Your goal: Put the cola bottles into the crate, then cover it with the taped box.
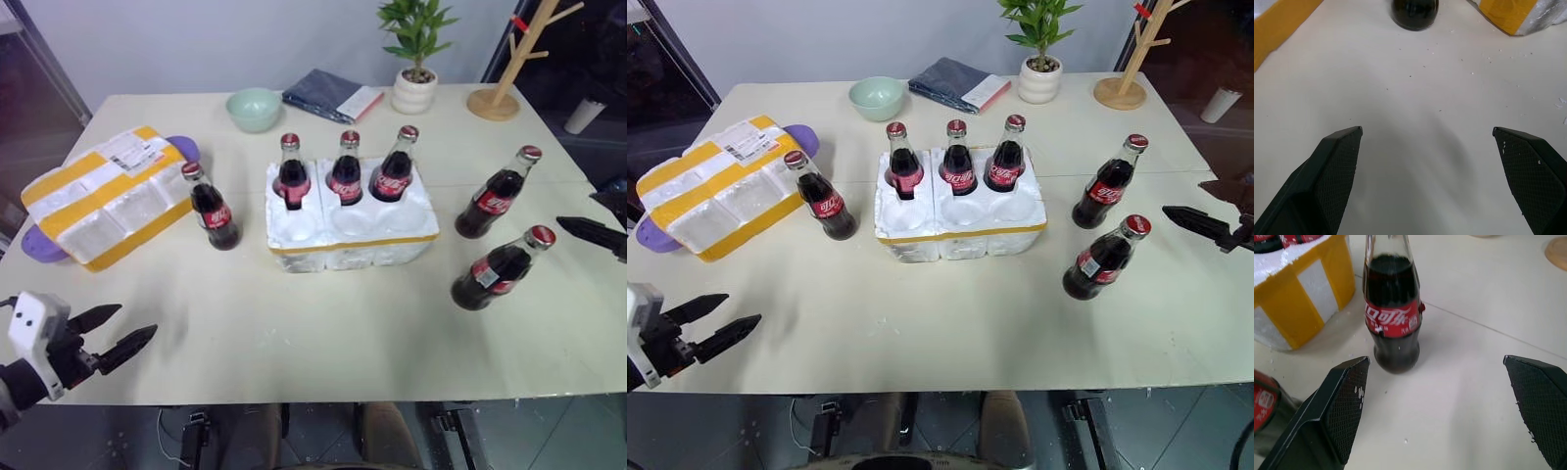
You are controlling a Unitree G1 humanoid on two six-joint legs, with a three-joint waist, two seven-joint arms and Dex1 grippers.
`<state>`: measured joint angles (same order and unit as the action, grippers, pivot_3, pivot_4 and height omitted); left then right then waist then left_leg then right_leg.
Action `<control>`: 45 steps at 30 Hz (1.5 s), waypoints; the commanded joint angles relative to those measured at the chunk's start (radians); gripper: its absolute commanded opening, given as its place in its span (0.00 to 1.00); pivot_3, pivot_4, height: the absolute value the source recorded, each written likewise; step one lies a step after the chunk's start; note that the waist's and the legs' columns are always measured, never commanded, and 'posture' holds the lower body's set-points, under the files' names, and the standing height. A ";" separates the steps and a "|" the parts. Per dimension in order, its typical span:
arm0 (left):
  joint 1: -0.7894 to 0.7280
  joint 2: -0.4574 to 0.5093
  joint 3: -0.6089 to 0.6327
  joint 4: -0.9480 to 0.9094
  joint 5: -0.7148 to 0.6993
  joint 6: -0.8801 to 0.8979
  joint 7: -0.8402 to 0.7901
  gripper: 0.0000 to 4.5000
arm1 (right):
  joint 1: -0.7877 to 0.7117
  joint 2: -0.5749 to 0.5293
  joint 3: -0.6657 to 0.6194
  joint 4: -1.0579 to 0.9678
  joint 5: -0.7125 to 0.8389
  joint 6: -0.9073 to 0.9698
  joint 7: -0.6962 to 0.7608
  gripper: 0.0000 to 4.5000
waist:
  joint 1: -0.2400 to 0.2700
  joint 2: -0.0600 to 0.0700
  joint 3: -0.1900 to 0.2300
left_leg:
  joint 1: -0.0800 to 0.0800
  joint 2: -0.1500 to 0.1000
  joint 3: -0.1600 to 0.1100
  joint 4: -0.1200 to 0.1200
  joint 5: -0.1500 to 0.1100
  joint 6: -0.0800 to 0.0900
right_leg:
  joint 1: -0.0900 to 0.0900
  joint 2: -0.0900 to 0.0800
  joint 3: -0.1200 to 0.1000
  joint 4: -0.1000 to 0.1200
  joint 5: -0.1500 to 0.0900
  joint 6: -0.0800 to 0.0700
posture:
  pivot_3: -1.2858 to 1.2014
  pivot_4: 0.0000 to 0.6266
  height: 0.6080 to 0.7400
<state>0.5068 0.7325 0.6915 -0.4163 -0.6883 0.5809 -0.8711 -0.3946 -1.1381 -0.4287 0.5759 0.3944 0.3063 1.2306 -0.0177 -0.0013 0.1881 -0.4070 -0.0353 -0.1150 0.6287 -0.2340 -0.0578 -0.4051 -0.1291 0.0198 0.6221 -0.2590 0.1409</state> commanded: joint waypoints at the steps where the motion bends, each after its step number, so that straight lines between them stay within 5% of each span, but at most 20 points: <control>1: -0.011 0.013 0.008 -0.014 0.004 -0.005 0.004 0.99 | 0.001 -0.021 -0.029 -0.012 0.007 -0.018 -0.002 1.00 | -0.001 0.000 0.000 | 0.000 0.000 0.000 0.000 0.000 0.000 | 0.000 0.000 0.000 0.000 0.000 0.000 | 0.52 0.24 1.00; 12: -0.138 0.021 -0.012 0.057 0.030 -0.007 0.048 0.99 | -0.011 -0.014 -0.019 0.014 0.004 -0.034 -0.029 1.00 | -0.001 0.000 0.000 | 0.000 0.000 0.000 0.001 0.000 0.000 | 0.000 0.000 0.000 0.002 0.000 0.000 | 0.52 0.24 1.00; 18: -0.278 0.040 -0.059 0.073 0.004 -0.001 0.035 0.99 | -0.129 -0.079 -0.023 -0.059 0.071 0.111 0.025 1.00 | -0.001 0.001 0.000 | 0.001 0.000 0.000 0.003 0.000 0.000 | 0.000 0.000 0.001 0.005 0.000 0.000 | 0.52 0.24 1.00; 25: -0.632 0.056 -0.276 0.227 0.069 -0.011 0.052 0.99 | -0.183 -0.151 -0.017 -0.459 0.325 0.441 0.150 1.00 | 0.002 0.003 0.001 | 0.001 0.001 -0.001 0.002 0.000 0.000 | -0.001 0.002 0.001 0.007 0.002 0.003 | 0.52 0.24 1.00; 31: -0.886 0.019 -0.446 0.451 0.185 -0.094 0.034 0.99 | -0.239 -0.145 -0.005 -0.696 0.489 0.589 0.116 1.00 | 0.000 0.002 0.002 | 0.000 0.000 -0.001 0.003 0.000 0.000 | -0.001 0.002 0.001 0.007 0.004 0.007 | 0.52 0.24 1.00; 45: -1.004 -0.069 -0.556 0.640 0.293 -0.202 -0.005 0.99 | -0.207 -0.080 -0.023 -0.868 0.642 0.668 -0.024 1.00 | 0.004 -0.003 0.004 | -0.001 0.000 -0.001 0.003 0.000 0.000 | -0.003 0.002 0.001 0.008 0.004 0.008 | 0.52 0.24 1.00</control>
<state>-0.4746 0.6562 0.1291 0.2277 -0.4054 0.4050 -0.8755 -0.5856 -1.2209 -0.4135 -0.2759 1.0082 0.9789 1.2209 -0.0134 -0.0038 0.1920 -0.4076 -0.0350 -0.1160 0.6321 -0.2337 -0.0577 -0.4079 -0.1270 0.0207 0.6302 -0.2546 0.1488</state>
